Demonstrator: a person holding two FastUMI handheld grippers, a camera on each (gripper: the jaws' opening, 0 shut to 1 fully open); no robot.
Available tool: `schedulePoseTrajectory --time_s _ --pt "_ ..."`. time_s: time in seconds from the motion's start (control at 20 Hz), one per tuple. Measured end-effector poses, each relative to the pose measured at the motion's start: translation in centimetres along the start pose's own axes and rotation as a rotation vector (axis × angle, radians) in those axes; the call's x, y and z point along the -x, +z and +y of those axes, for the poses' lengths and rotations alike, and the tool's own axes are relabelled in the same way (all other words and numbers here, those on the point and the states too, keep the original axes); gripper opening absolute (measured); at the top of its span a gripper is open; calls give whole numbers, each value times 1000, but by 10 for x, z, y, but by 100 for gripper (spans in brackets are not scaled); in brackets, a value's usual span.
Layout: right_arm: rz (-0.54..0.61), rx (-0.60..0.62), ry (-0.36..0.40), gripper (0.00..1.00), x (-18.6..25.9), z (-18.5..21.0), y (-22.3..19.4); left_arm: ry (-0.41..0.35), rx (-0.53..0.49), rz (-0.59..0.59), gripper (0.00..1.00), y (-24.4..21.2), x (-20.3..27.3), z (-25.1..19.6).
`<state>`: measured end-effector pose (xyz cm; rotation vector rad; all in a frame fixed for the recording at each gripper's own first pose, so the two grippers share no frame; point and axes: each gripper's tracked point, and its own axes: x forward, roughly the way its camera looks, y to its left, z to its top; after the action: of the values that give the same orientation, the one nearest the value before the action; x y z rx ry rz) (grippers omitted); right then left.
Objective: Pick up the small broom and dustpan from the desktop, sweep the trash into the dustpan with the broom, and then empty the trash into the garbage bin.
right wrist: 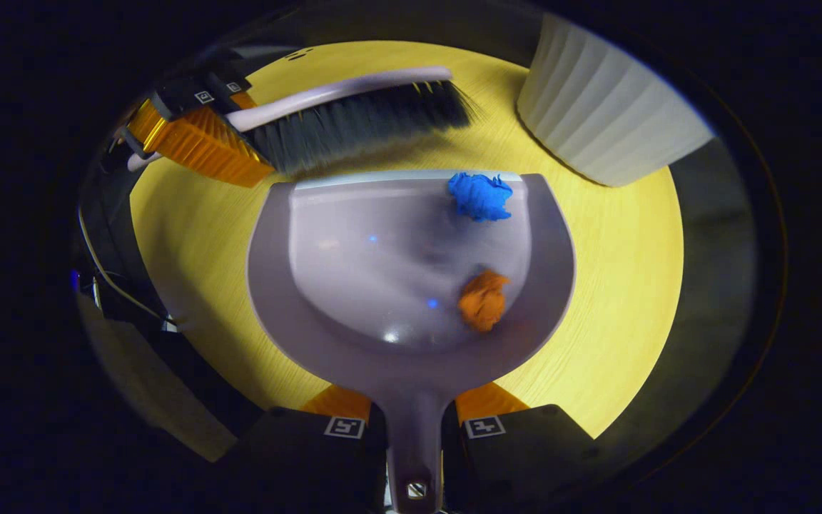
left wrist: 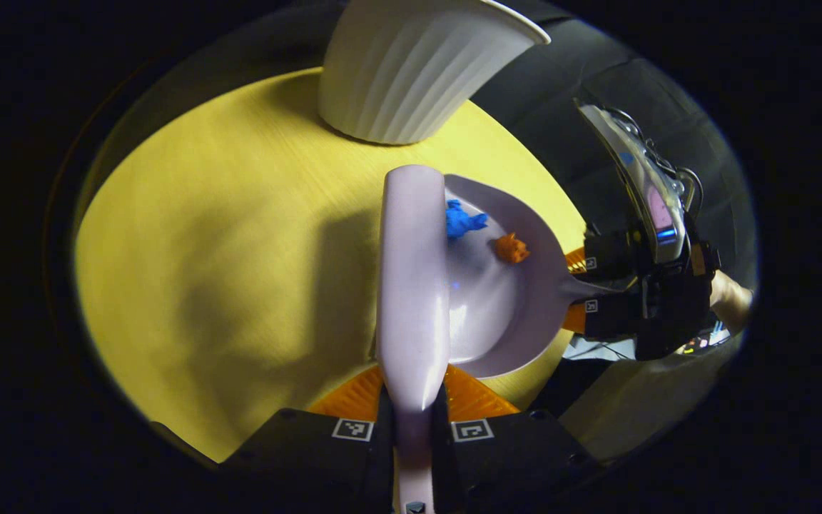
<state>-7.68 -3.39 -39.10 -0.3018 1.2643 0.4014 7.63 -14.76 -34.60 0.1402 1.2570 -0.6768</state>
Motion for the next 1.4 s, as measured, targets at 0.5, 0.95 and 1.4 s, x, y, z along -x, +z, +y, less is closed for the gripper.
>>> schedulePoseTrajectory --time_s 0.5,0.95,1.4 --pt "-76 -258 -140 36 90 -29 8 172 92 -110 25 -14 -9 7" --pt "-214 -438 -283 40 197 -91 47 114 122 -80 25 -27 -47 19" --pt "-154 -354 -496 40 252 -197 109 116 134 -91 25 -26 -43 15"
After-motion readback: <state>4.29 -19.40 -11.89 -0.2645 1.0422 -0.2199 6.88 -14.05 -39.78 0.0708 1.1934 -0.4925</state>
